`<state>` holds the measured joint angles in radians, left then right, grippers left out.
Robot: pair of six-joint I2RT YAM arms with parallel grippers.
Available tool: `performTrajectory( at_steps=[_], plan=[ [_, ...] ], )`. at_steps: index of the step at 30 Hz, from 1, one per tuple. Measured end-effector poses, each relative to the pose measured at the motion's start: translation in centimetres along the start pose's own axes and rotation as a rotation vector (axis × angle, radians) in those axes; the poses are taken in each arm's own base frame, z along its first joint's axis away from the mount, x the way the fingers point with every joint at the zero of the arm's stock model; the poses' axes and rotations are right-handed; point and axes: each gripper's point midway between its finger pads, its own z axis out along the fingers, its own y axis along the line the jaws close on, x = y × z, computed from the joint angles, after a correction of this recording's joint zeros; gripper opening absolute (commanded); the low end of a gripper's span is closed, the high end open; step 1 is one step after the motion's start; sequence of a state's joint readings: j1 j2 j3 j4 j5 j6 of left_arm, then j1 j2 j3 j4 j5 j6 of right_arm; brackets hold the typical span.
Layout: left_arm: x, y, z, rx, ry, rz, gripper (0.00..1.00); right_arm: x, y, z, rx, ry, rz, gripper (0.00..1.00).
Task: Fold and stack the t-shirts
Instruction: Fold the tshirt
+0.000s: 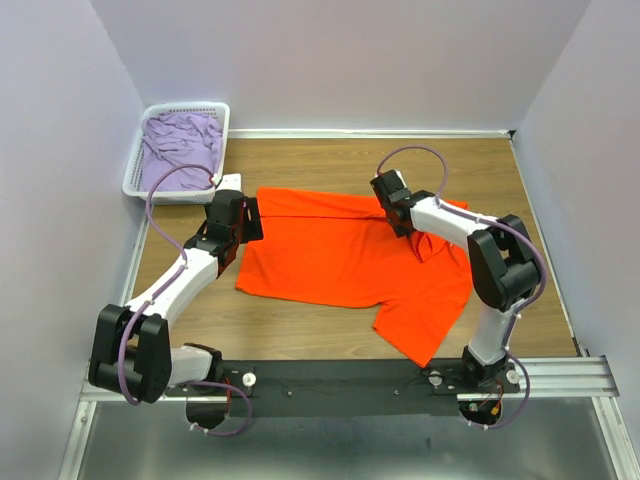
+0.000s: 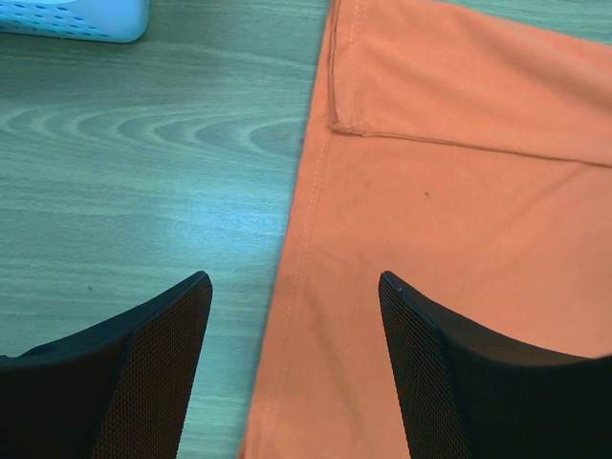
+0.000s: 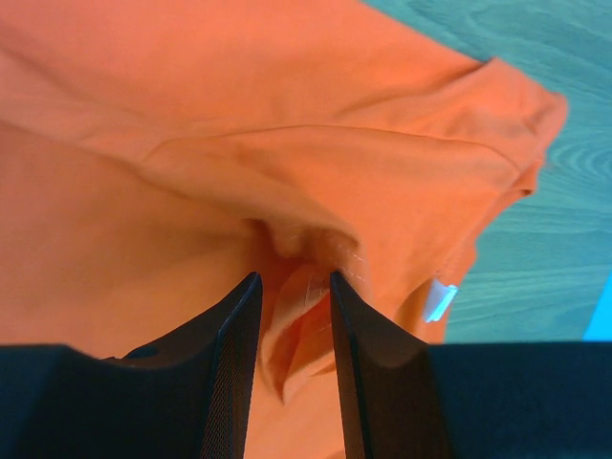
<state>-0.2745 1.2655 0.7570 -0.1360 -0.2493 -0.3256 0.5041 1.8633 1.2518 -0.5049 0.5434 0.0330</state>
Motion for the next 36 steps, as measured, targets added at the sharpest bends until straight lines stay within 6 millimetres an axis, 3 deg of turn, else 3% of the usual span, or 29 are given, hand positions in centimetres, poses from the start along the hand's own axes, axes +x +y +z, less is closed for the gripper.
performTrajectory(
  at_steps=[5, 18, 30, 36],
  plan=[
    [0.1, 0.0, 0.0, -0.001, 0.002, 0.004, 0.78, 0.0, -0.8, 0.7, 0.033, 0.014, -0.005, 0.42],
    [0.2, 0.0, 0.1, -0.001, 0.006, 0.010, 0.78, -0.1, -0.6, 2.1, 0.045, 0.036, -0.068, 0.41],
    [0.4, 0.1, 0.3, -0.003, 0.013, 0.011, 0.78, -0.9, -0.6, 2.1, 0.045, 0.021, -0.072, 0.41],
    [0.4, 0.1, 0.3, -0.003, 0.016, 0.013, 0.78, -1.1, -0.4, 1.8, 0.018, 0.014, -0.090, 0.32]
  ],
)
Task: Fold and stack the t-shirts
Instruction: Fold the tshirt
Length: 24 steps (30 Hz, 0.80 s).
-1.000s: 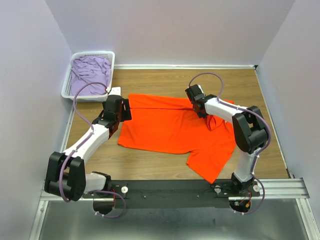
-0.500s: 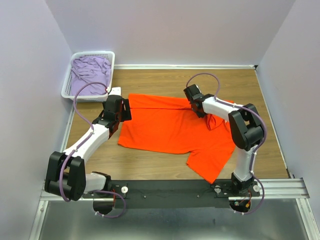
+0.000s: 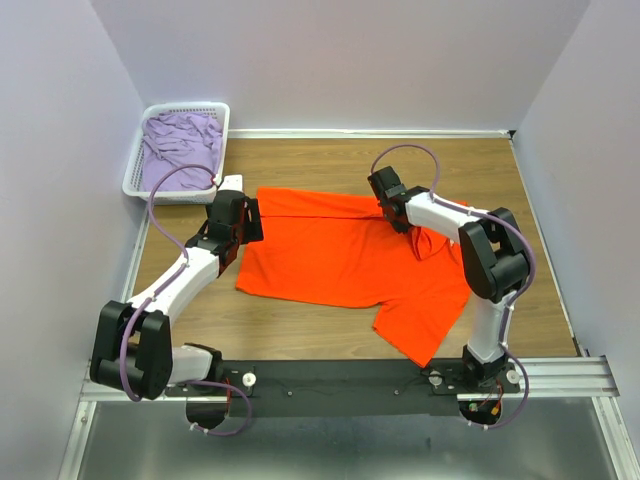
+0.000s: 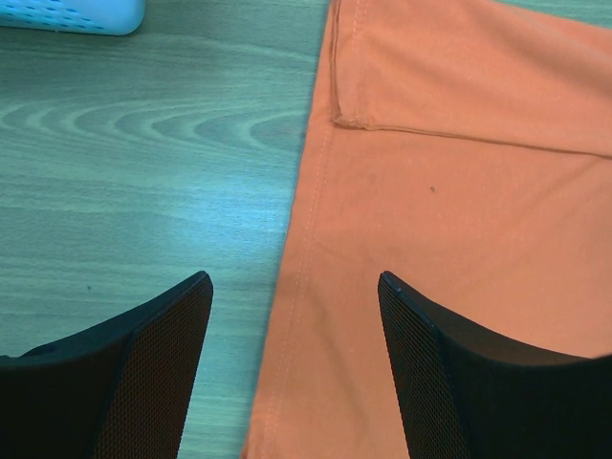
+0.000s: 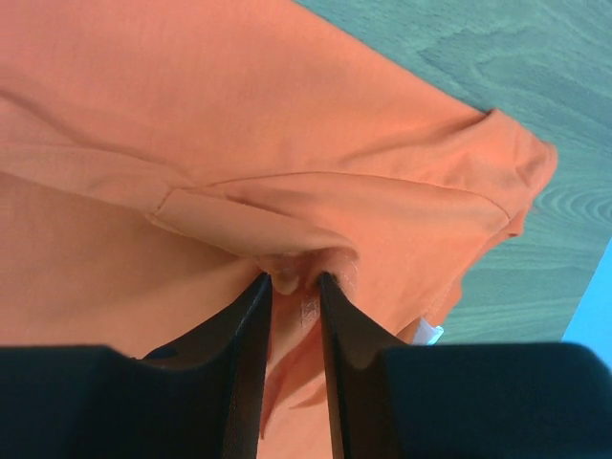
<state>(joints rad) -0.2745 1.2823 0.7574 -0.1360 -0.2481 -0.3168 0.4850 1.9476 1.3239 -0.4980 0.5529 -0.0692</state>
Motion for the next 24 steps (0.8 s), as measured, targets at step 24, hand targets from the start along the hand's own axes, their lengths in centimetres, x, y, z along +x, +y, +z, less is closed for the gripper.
performTrajectory(
  at_steps=[24],
  plan=[
    [0.1, -0.1, 0.0, 0.006, 0.003, 0.004, 0.78, 0.7, 1.4, 1.2, -0.034, 0.026, -0.057, 0.10]
  ],
)
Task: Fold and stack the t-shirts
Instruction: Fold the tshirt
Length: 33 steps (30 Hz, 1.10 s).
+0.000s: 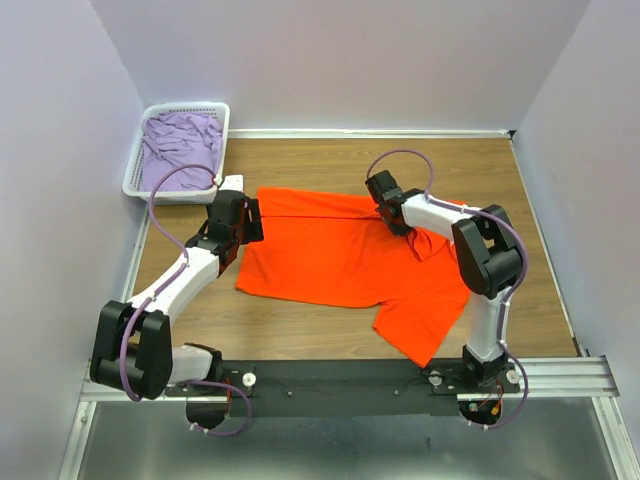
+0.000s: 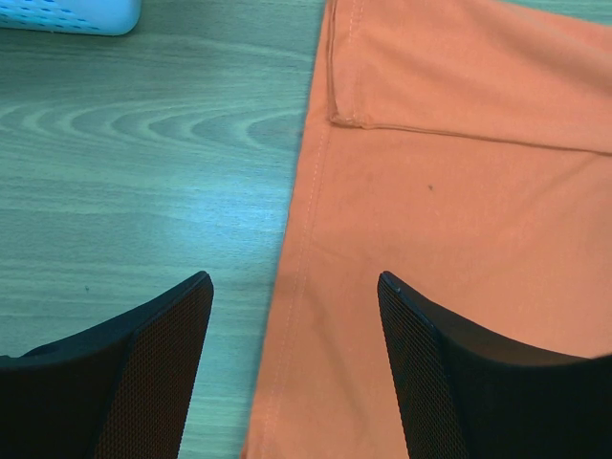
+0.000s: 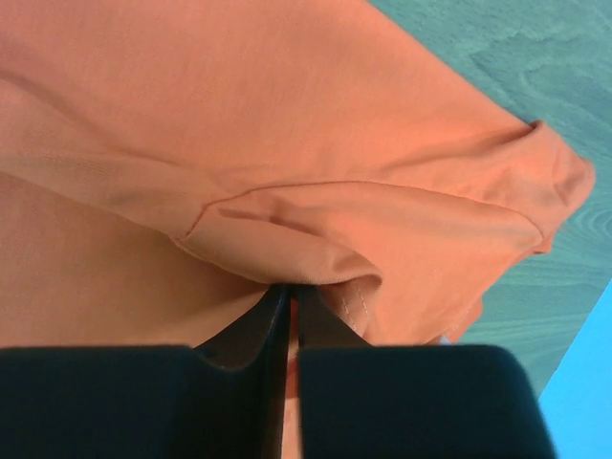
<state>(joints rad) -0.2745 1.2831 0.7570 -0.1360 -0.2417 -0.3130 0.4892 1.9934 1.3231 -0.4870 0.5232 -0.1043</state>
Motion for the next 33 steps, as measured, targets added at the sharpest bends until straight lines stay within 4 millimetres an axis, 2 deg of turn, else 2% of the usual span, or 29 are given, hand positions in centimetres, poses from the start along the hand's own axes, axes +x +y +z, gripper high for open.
performTrajectory(
  at_steps=[5, 7, 13, 28, 31, 33],
  plan=[
    [0.0, -0.2, 0.0, 0.009, 0.002, 0.002, 0.78, -0.2, 0.1, -0.2, -0.012, -0.008, 0.003, 0.05],
    [0.0, -0.2, 0.0, 0.010, 0.002, 0.002, 0.78, -0.7, 0.0, -0.9, -0.029, -0.028, 0.014, 0.01],
    [0.2, -0.2, 0.1, 0.010, 0.008, 0.004, 0.78, -2.2, 0.2, -3.4, -0.115, -0.096, 0.072, 0.01],
    [0.5, -0.2, 0.3, 0.013, 0.020, 0.007, 0.77, -1.0, 5.1, -5.0, -0.384, -0.031, 0.160, 0.02],
    [0.6, -0.2, 0.3, 0.013, 0.022, 0.008, 0.78, -1.1, 5.7, -5.3, -0.419, -0.023, 0.174, 0.04],
    [0.6, -0.2, 0.3, 0.013, 0.022, 0.008, 0.78, -1.3, 6.0, -5.3, -0.437, -0.020, 0.184, 0.09]
  ],
)
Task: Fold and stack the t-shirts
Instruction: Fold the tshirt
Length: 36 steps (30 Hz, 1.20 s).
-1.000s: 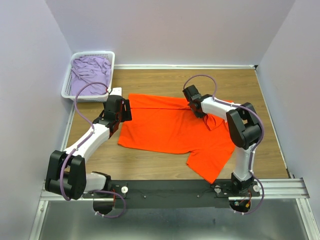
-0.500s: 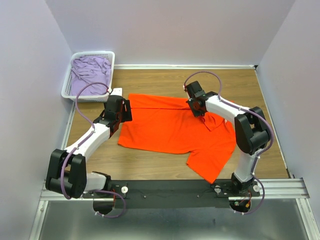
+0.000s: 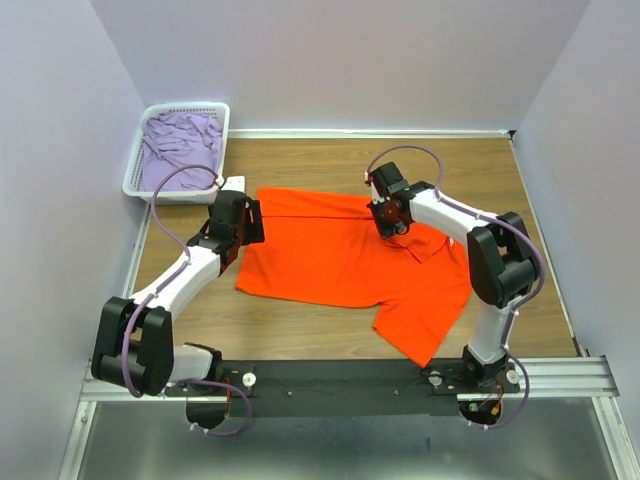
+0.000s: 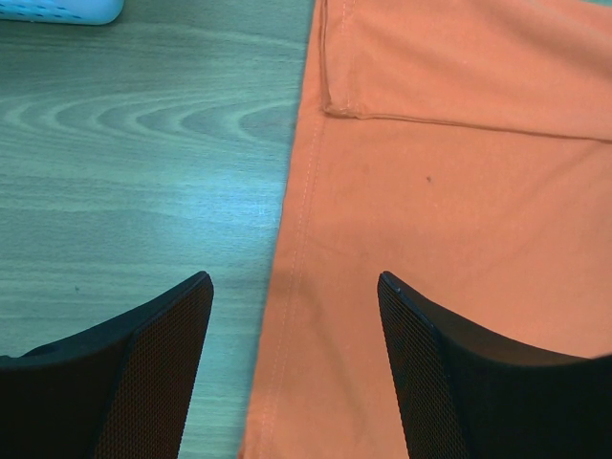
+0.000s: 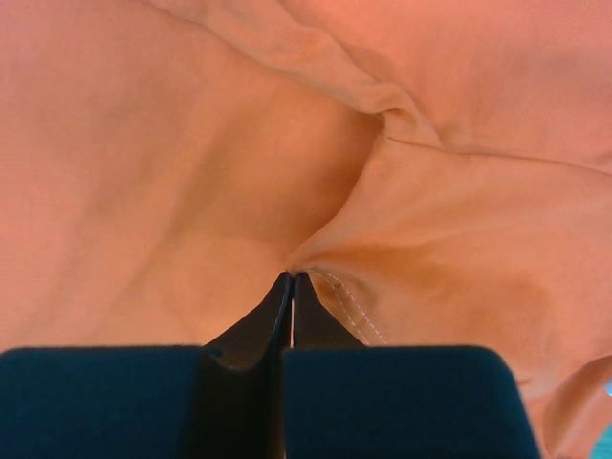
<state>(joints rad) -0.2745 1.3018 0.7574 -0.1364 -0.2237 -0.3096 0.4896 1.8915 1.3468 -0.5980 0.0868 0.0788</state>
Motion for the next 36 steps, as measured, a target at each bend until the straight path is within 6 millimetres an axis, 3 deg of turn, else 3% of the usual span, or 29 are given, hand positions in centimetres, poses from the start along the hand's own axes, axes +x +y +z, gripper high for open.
performTrajectory(
  at_steps=[8, 11, 15, 17, 19, 21, 27, 31, 36],
  plan=[
    [0.2, -0.8, -0.1, 0.040, 0.009, 0.001, 0.78, 0.5, 1.7, 0.2, -0.079, 0.032, 0.069, 0.45],
    [0.4, -2.4, -0.3, 0.099, 0.018, 0.013, 0.78, 0.5, 1.5, -1.1, -0.097, 0.018, 0.124, 0.46],
    [-0.5, -7.8, -1.1, 0.270, 0.012, 0.025, 0.78, 0.9, -2.0, -4.5, -0.095, -0.047, 0.306, 0.46],
    [-1.1, -10.8, -1.5, 0.366, 0.003, 0.021, 0.78, 1.3, -6.2, -6.5, -0.078, -0.118, 0.486, 0.46],
    [-1.5, -14.0, -1.8, 0.463, 0.010, 0.017, 0.78, 2.2, -9.2, -7.4, -0.050, -0.157, 0.605, 0.46],
    [-1.7, -16.8, -1.6, 0.533, 0.020, 0.017, 0.77, 4.7, -11.5, -7.6, -0.032, -0.168, 0.743, 0.45],
    [-1.1, -24.5, -0.7, 0.707, 0.082, 0.027, 0.73, 9.8, -10.1, -5.6, -0.119, -0.094, 0.934, 0.43],
    [-0.7, -29.2, 0.0, 0.787, 0.109, 0.044, 0.72, 10.6, -8.6, -4.4, -0.184, -0.086, 1.001, 0.41],
    [1.1, -32.8, 0.8, 0.835, 0.155, 0.069, 0.72, 10.8, -7.8, -3.5, -0.231, -0.107, 1.041, 0.41]
  ],
)
